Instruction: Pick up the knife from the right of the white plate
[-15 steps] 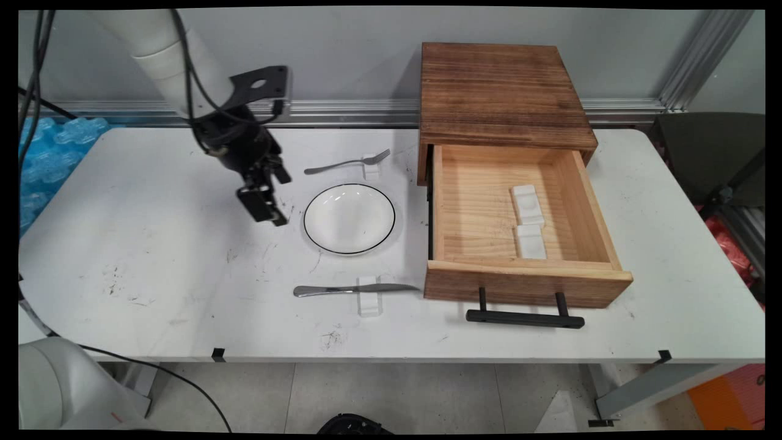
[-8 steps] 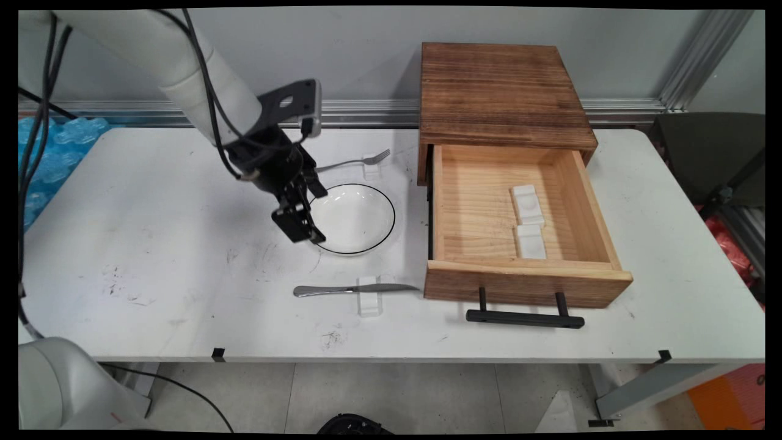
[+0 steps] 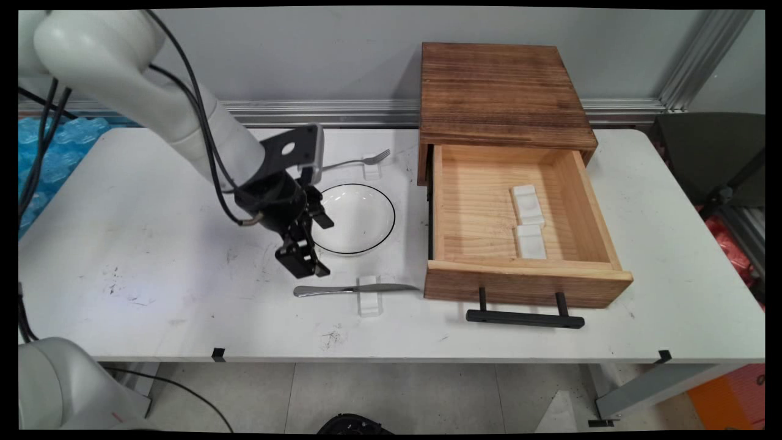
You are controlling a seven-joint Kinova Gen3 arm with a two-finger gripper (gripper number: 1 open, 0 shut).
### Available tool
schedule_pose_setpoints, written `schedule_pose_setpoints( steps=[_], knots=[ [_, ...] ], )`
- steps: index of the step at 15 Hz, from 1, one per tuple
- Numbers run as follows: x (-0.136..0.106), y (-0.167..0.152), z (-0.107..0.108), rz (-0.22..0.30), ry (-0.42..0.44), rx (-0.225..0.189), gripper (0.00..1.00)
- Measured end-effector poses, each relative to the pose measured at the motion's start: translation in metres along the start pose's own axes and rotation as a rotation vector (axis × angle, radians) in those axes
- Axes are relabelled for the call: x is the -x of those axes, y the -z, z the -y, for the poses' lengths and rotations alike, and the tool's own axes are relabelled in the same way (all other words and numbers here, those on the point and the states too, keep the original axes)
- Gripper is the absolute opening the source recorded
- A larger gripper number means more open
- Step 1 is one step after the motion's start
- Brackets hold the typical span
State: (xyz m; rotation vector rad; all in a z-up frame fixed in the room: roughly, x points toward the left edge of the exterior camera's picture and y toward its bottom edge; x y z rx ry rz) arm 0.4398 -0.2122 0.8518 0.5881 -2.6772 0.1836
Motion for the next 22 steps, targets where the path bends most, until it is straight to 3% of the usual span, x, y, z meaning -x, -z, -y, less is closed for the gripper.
schedule_pose_setpoints(
  steps=[10, 22],
  knots=[
    [0.012, -0.042, -0.009, -0.018, -0.006, 0.010, 1.00],
    [0.008, -0.076, -0.013, -0.034, 0.044, 0.014, 1.00]
  ],
)
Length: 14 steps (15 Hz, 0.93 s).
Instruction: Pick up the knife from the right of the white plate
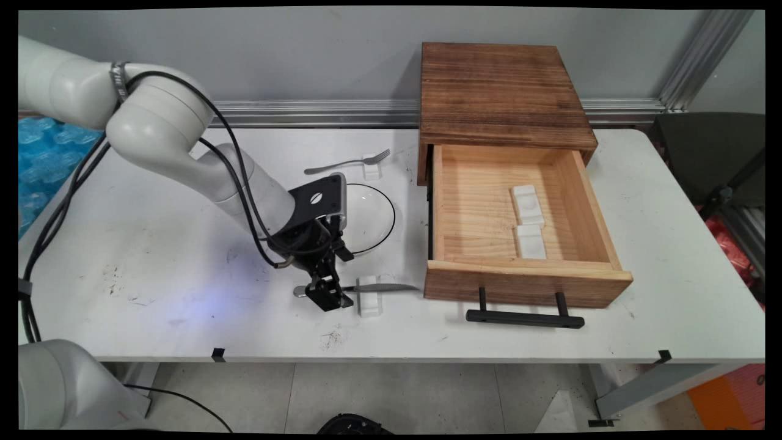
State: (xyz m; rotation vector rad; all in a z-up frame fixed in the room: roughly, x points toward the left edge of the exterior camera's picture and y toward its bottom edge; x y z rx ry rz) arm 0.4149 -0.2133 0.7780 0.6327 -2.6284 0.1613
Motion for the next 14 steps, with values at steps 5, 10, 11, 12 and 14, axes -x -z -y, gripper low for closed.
schedule_pose_setpoints(
  steps=[5, 10, 11, 12, 14],
  knots=[
    [0.001, -0.005, 0.001, 0.004, 0.002, 0.002, 1.00],
    [0.004, -0.010, 0.003, 0.012, -0.015, 0.009, 1.00],
    [0.004, -0.010, 0.003, 0.013, -0.023, 0.011, 1.00],
    [0.004, -0.011, 0.003, 0.015, -0.029, 0.013, 1.00],
    [0.004, -0.013, 0.003, 0.017, -0.044, 0.017, 1.00]
  ],
)
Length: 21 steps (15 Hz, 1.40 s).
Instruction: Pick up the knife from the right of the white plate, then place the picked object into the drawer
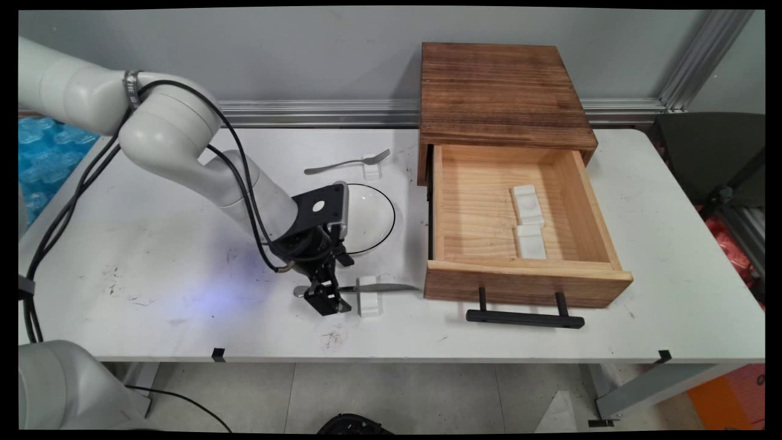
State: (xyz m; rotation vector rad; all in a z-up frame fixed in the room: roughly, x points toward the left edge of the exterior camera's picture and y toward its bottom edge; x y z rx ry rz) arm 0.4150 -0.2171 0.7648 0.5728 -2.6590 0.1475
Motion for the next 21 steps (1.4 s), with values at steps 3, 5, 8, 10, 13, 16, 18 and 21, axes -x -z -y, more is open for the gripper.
schedule_pose_setpoints(
  steps=[3, 5, 8, 10, 13, 16, 18, 21],
  knots=[
    [0.0005, -0.0023, 0.0004, 0.003, -0.018, 0.004, 1.00],
    [0.0008, -0.0037, 0.0005, 0.005, -0.027, 0.007, 1.00],
    [0.0011, -0.0054, 0.0008, 0.005, -0.036, 0.009, 1.00],
    [0.0011, -0.0063, 0.0014, 0.006, -0.041, 0.010, 1.00],
    [0.0005, -0.0068, 0.0024, 0.006, -0.044, 0.009, 0.00],
    [-0.0008, -0.0067, 0.0032, 0.007, -0.043, 0.006, 0.00],
    [-0.0020, -0.0062, 0.0033, 0.007, -0.041, 0.006, 0.00],
    [-0.0044, -0.0047, 0.0032, 0.007, -0.037, 0.007, 0.00]
  ],
)
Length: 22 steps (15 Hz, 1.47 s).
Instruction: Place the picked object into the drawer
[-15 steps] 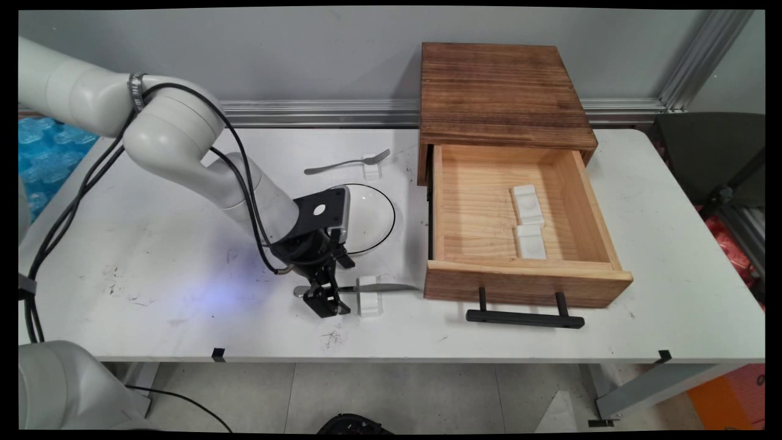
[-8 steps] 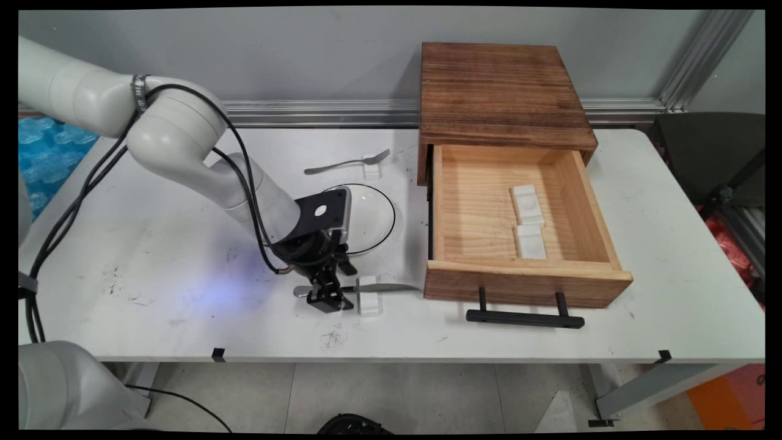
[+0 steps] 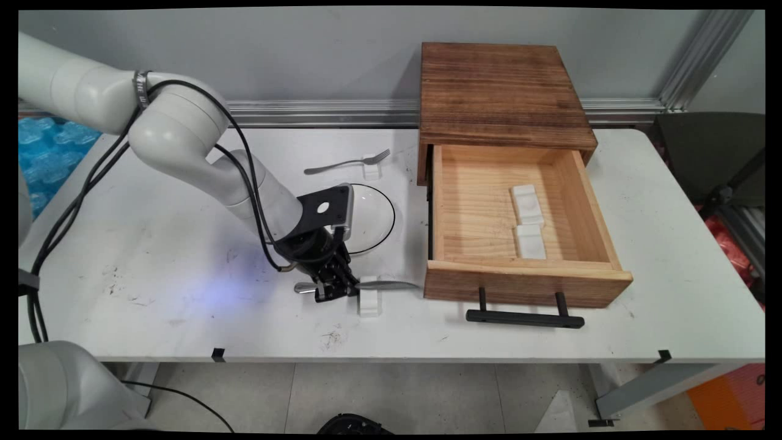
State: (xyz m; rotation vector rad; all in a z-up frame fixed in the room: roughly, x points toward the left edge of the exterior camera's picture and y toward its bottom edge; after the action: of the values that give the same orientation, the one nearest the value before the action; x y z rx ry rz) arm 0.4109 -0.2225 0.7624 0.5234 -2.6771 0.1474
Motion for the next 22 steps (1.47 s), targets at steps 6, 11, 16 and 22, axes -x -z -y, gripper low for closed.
schedule_pose_setpoints(
  steps=[6, 11, 16, 22],
  knots=[
    [-0.006, 0.008, 0.000, 0.004, 0.005, 0.001, 0.00],
    [-0.014, 0.025, 0.001, 0.013, 0.003, 0.002, 0.00],
    [-0.020, 0.059, 0.001, 0.047, -0.006, 0.016, 0.00],
    [-0.023, 0.103, 0.006, 0.095, -0.020, 0.029, 0.00]
  ],
)
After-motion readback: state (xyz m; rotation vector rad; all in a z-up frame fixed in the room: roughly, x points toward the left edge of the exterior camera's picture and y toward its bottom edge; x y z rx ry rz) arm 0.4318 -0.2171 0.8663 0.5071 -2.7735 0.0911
